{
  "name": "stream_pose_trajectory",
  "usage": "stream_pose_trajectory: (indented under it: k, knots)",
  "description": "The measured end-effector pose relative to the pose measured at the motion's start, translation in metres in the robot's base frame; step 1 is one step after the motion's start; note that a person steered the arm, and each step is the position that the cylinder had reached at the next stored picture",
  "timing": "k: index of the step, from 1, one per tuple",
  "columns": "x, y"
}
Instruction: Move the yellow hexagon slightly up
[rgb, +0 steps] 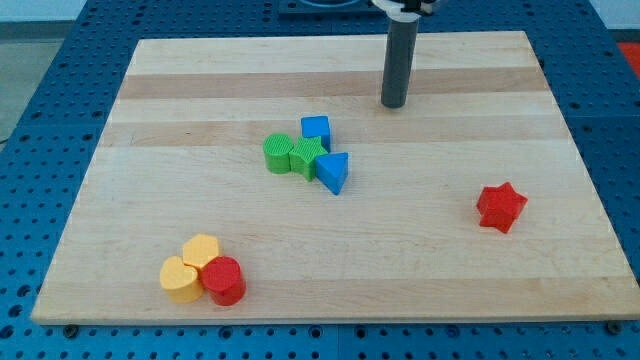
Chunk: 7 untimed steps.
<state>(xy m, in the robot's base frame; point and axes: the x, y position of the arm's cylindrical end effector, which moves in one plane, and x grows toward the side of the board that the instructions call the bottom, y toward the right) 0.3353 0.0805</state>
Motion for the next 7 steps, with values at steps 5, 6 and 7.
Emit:
stream_pose_trajectory:
  k: [5, 6, 7]
  knots:
    - [-0.023, 0.000]
    - [-0.029, 0.000]
    - [-0.031, 0.000]
